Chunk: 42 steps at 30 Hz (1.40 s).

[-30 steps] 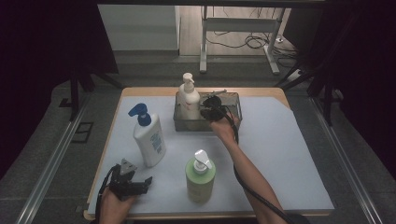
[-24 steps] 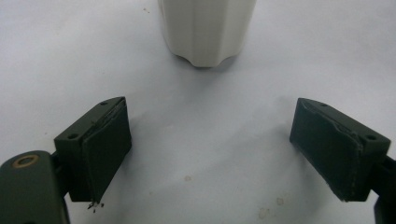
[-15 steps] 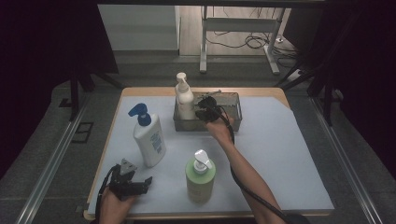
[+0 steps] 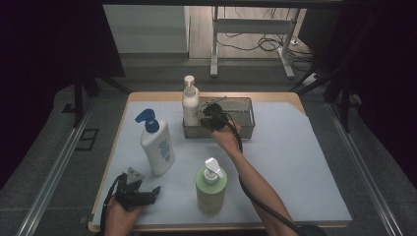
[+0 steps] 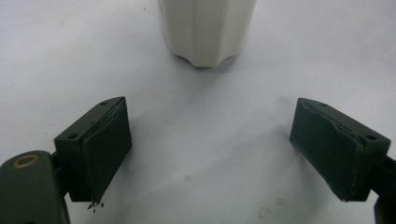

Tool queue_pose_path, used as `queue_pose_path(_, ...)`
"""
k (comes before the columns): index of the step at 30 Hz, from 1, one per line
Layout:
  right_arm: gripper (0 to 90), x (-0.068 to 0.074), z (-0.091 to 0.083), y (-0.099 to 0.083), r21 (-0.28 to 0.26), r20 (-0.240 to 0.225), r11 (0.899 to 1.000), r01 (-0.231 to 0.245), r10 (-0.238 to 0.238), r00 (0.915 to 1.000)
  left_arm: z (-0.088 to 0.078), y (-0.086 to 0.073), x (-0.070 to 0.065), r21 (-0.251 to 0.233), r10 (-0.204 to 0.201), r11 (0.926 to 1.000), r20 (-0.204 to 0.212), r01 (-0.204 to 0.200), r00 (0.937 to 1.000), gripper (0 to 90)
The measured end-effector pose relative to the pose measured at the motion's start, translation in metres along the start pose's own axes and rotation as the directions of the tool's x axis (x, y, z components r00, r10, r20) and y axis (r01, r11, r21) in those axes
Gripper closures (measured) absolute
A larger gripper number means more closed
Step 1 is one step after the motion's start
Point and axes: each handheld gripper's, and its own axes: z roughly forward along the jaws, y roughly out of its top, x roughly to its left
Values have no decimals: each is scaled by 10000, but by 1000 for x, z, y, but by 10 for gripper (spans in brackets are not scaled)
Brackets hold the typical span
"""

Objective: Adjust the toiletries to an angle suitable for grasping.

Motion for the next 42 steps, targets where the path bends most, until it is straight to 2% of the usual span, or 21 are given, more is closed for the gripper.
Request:
queue_pose_path(2, 894, 2, 1, 0, 18, 140, 9999, 122, -122, 9998, 0, 0, 0, 0, -1, 10000, 1, 1, 10000, 122)
queue_pose_path(9, 895, 3, 1, 0, -37, 118, 10000, 1, 0, 9999, 0, 0, 0, 3, -2, 10000, 1, 2, 10000, 122)
queue_pose_path(16, 864, 1, -1, -2, -80, 137, 9998, 181, -180, 9997, 0, 0, 0, 9, 8, 10000, -8, -8, 10000, 122)
queue_pose_path(20, 799, 0, -6, -2, -184, 289, 9992, 346, -340, 9990, 0, 0, 0, 8, 8, 10000, -8, -8, 10000, 122)
queue_pose_path(27, 705, -2, -20, -4, -474, 291, 9981, 396, -383, 9988, 0, 0, 0, 0, 2, 10000, -1, -2, 10000, 122)
queue_pose_path(30, 652, -2, -26, -4, -575, 199, 9975, 411, -400, 9990, 0, 0, 0, 8, 9, 10000, -8, -9, 10000, 121)
queue_pose_path(42, 472, 5, -54, -7, -790, -169, 9924, 939, -956, 9953, 0, 0, 0, 3, 5, 10000, -14, -5, 10000, 122)
